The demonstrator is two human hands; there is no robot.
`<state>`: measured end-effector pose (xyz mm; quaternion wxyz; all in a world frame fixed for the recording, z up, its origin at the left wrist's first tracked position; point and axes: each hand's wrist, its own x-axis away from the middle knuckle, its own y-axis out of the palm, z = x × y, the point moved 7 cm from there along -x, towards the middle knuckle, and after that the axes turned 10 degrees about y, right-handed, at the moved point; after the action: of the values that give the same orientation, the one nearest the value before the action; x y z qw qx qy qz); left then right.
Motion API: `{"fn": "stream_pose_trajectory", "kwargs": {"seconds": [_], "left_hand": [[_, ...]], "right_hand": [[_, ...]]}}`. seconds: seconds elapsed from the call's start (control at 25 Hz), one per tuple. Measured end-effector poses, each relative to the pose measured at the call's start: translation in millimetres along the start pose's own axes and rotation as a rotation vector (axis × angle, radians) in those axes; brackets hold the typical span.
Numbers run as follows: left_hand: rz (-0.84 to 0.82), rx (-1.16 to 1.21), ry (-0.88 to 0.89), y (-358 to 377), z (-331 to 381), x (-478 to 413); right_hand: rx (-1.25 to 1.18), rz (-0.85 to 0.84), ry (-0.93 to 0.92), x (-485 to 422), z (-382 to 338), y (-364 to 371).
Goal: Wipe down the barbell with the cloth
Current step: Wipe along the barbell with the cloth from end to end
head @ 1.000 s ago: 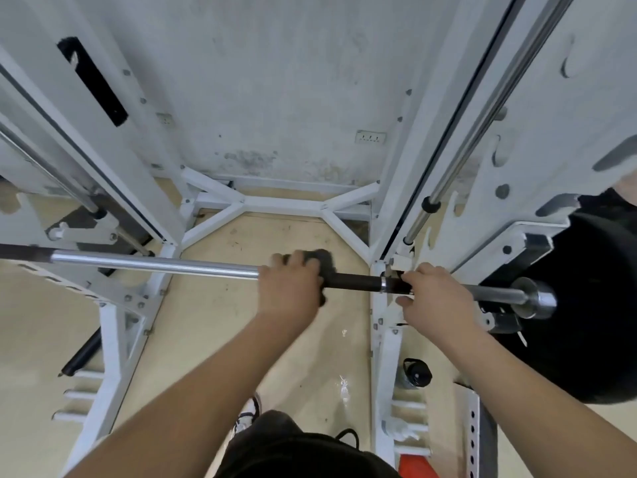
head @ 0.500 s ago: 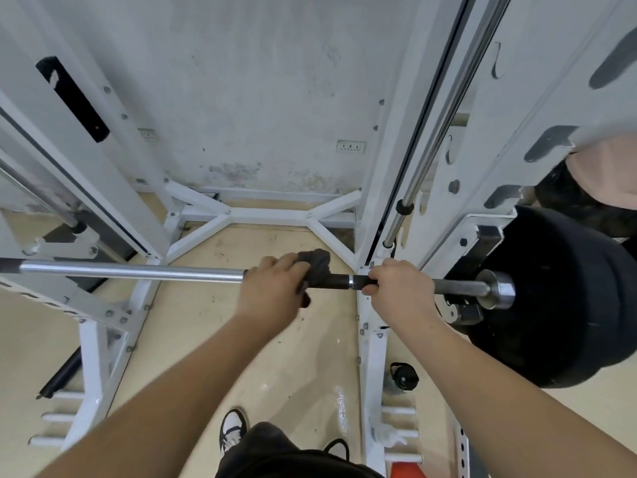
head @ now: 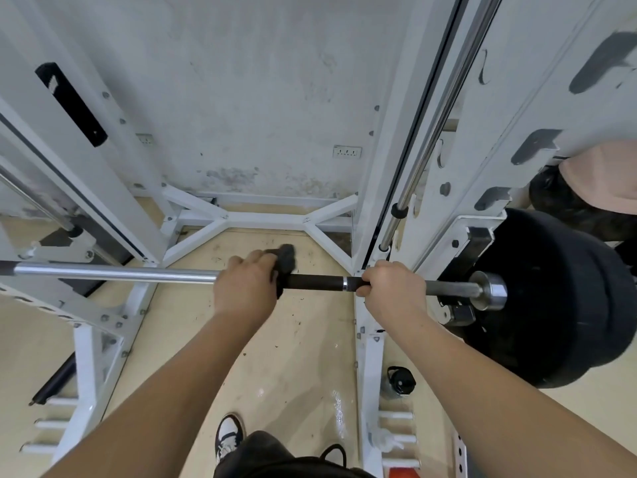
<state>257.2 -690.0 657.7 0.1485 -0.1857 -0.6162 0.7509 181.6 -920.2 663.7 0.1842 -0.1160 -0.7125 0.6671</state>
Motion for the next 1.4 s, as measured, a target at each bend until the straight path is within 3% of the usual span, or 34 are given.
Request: {"fn": "stream_pose_trajectory", "kwargs": {"seconds": [0.08,0.16,0.24,0.36,0.44,0.64,0.76,0.84,0.96,1.0,1.12,1.16,1.24,1.36,1.4], "left_hand": [[-0.002,-0.074,-0.074,-2,16,6],[-0.044,-0.041,0.127,9,68,15],[-0.088,0.028,0.271,7,68,13],[-0.118,-0.039,0.071,-6,3,-2],[-0.094,-0.156,-0.061,-6,2,3],[-0.047,-0.027,0.313,15,109,5],[-0.110,-0.069,0.284,7,55,-2],[-0.050,-0.110,0.145,-1,1,5],[0.118,0.029,-0.033,-2,-7,25],[0.121,0.155,0.010,5,15,29],[-0.030,0.517,0.365,23,89,42],[-0.052,0.602,0.389,23,91,45],[-0.004,0.837,0.132,25,56,48],[-0.102,1.354,-0.723,62,0,86],[-0.120,1.492,-0.919,74,-5,95]], "right_hand": [[-0.011,0.000,-0.001,2,0,2],[0.003,0.005,-0.003,1,-2,1],[0.014,-0.016,-0.002,-1,-1,-1],[0.006,-0.020,0.005,-1,1,-1],[-0.009,0.006,0.008,0,2,0],[0.038,0.057,-0.009,-2,1,-2],[0.017,0.028,0.011,-4,3,-1],[0.015,-0.002,0.021,-5,2,1],[0.028,-0.004,0.039,-4,1,1],[0.023,0.003,0.053,-3,1,-1],[0.007,0.027,0.118,-1,1,-5],[-0.001,0.026,0.136,0,0,-5],[-0.032,0.001,0.173,-2,1,-4],[-0.082,-0.017,0.217,-3,4,-1],[-0.092,-0.006,0.218,-3,5,-2]]}}
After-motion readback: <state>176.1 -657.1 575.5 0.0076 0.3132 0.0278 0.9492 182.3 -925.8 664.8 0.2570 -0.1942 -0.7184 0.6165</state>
